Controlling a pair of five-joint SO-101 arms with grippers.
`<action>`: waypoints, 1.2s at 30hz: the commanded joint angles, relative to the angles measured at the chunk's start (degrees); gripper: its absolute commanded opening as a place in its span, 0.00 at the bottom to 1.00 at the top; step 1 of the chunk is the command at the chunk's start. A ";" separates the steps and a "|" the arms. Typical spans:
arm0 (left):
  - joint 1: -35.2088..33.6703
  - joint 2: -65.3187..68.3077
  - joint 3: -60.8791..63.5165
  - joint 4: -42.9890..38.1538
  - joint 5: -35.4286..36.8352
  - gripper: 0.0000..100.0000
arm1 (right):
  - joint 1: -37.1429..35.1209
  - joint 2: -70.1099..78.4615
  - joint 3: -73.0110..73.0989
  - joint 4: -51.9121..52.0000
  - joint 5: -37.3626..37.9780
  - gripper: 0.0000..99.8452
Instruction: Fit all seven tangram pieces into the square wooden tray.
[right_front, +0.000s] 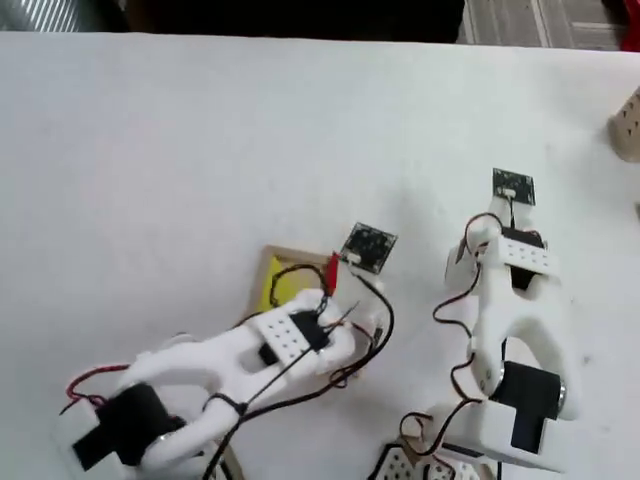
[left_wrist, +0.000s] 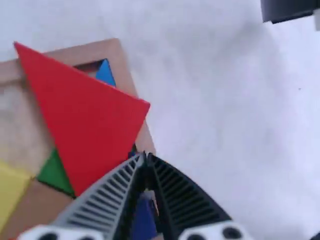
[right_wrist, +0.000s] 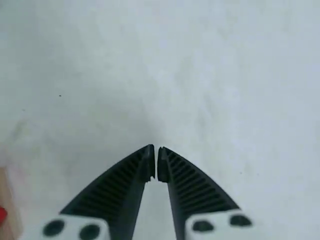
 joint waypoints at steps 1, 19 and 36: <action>0.40 -6.99 4.57 0.97 -0.35 0.02 | -0.13 -0.31 -2.46 0.40 -0.53 0.02; -12.62 -19.03 12.04 0.88 -0.35 0.02 | -0.13 -0.22 -2.11 0.57 -0.53 0.02; -16.92 -19.03 11.96 0.53 -0.26 0.02 | -0.13 -0.22 -1.23 0.57 -0.53 0.02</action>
